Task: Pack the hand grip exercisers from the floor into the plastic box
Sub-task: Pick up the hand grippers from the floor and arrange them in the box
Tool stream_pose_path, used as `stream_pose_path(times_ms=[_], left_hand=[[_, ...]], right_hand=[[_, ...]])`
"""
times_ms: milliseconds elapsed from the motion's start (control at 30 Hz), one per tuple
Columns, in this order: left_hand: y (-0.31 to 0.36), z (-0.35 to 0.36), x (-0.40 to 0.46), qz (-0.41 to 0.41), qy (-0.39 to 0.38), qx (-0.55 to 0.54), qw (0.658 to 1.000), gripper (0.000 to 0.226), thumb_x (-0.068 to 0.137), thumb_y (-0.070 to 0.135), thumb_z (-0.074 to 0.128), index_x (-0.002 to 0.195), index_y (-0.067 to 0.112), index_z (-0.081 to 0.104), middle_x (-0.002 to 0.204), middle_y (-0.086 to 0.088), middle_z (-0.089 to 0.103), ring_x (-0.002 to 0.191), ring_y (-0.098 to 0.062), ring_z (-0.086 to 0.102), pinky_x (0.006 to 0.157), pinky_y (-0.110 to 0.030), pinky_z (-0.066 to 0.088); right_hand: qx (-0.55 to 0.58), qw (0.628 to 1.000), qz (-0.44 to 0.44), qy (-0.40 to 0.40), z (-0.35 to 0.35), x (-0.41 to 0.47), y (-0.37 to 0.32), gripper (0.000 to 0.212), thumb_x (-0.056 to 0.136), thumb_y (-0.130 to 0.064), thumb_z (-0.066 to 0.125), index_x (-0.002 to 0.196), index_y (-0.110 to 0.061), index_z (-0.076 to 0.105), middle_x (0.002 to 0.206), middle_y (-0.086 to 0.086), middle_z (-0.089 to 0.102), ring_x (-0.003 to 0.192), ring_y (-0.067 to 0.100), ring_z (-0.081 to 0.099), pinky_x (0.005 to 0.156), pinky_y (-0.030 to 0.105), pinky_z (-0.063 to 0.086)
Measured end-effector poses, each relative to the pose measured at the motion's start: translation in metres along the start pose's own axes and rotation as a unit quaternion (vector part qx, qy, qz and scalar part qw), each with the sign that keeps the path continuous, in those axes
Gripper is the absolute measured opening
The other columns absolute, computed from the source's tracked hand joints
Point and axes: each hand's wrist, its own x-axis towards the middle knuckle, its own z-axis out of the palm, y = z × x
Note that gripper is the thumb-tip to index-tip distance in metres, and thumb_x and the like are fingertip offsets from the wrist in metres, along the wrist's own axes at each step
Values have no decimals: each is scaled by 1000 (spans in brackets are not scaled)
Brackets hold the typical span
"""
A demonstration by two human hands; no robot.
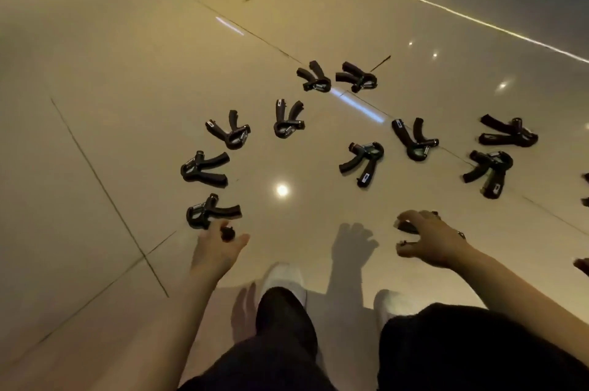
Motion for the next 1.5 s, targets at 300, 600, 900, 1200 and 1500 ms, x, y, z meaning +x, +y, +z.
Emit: stream_pose_path(times_ms=[300,600,900,1200,1500], left_hand=[[-27,66,137,-99,91,90,987,77,86,51,57,149,27,18,155,-10,-12,140,-39,4,110,-55,19],[-23,110,150,-38,68,191,979,61,81,57,58,131,25,44,155,-12,-3,137,-48,-6,107,-61,16],[-9,143,130,333,-28,300,893,23,70,32,72,90,24,64,144,-9,39,136,-41,21,98,-58,32],[-15,164,113,232,14,198,952,83,66,65,60,135,27,37,150,-6,16,140,-28,11,111,-50,17],[-6,179,110,166,75,156,971,97,60,57,77,138,13,38,133,-15,35,121,-33,33,102,-43,32]], right_hand=[[-300,952,-29,-48,49,104,61,99,73,-55,69,148,-29,9,151,3,21,137,27,25,111,46,25],[-228,954,-191,44,63,125,53,77,61,-26,80,128,-17,45,115,13,57,93,35,60,75,46,51],[-241,919,-310,23,98,140,-4,60,75,-35,68,129,-16,48,129,15,51,115,35,51,86,48,48],[-243,937,-251,19,98,135,11,91,48,-44,85,128,-17,52,129,12,54,112,33,56,92,51,46],[-247,937,-245,26,114,145,-2,96,53,-38,84,135,-18,37,126,13,51,108,34,54,90,52,45]])
